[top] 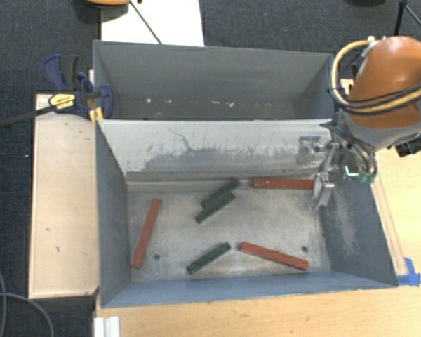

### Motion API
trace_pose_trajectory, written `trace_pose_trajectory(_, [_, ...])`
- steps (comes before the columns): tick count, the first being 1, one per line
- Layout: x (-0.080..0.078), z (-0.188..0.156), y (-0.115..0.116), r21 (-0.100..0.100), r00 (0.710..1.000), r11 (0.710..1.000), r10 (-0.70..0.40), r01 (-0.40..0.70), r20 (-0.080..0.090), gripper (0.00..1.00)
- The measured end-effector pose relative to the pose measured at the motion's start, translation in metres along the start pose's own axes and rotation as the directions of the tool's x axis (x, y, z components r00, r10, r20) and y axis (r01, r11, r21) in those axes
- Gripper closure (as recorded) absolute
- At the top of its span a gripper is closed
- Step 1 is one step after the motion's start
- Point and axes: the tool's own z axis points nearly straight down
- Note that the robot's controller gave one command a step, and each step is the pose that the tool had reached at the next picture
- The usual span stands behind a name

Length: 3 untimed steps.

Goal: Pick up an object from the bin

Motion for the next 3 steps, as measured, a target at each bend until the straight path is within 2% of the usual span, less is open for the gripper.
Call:
trace_pose_trajectory(1, [-0.002,-0.004,0.0,0.001,1.0,1.0,-0.002,0.002,0.008,0.0])
trace_pose_trajectory(2, [0.036,0.069,0.026,0.001,0.998,0.998,-0.059,0.059,0.01,0.0])
trace_pose_trajectory(3, [0.089,0.061,0.038,0.0,0.996,0.996,-0.084,0.084,-0.003,0.0])
